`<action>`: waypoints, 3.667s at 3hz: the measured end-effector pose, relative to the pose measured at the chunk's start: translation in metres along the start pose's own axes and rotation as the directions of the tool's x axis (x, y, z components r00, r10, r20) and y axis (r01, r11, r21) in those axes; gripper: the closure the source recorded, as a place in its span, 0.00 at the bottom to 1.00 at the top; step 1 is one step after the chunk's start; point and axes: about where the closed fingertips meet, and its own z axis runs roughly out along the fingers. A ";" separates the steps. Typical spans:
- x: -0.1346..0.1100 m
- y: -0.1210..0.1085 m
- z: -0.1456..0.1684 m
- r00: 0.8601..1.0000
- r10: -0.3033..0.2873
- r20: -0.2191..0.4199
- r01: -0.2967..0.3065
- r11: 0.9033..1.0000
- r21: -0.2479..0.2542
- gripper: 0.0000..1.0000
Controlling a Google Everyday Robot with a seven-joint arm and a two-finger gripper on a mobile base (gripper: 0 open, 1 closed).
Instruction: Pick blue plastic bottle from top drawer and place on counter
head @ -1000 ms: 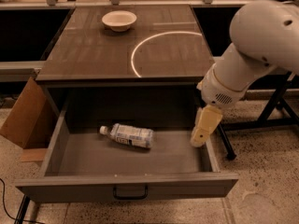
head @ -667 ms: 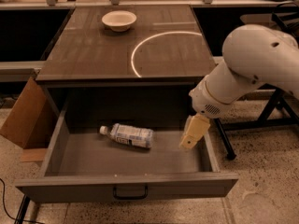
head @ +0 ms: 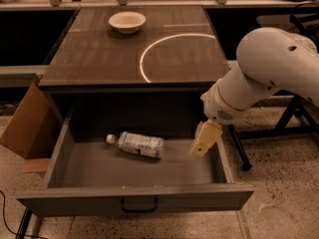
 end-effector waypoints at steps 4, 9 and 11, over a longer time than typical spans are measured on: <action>-0.055 -0.003 0.112 0.997 0.038 0.060 -0.035 0.998 -0.055 0.00; -0.098 0.006 0.210 0.998 0.011 -0.065 -0.018 0.994 -0.110 0.00; -0.092 0.007 0.230 0.994 0.037 -0.106 -0.047 0.994 -0.099 0.41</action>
Offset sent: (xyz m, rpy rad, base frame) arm 0.0342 0.0722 -0.0669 0.0931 0.0514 0.0190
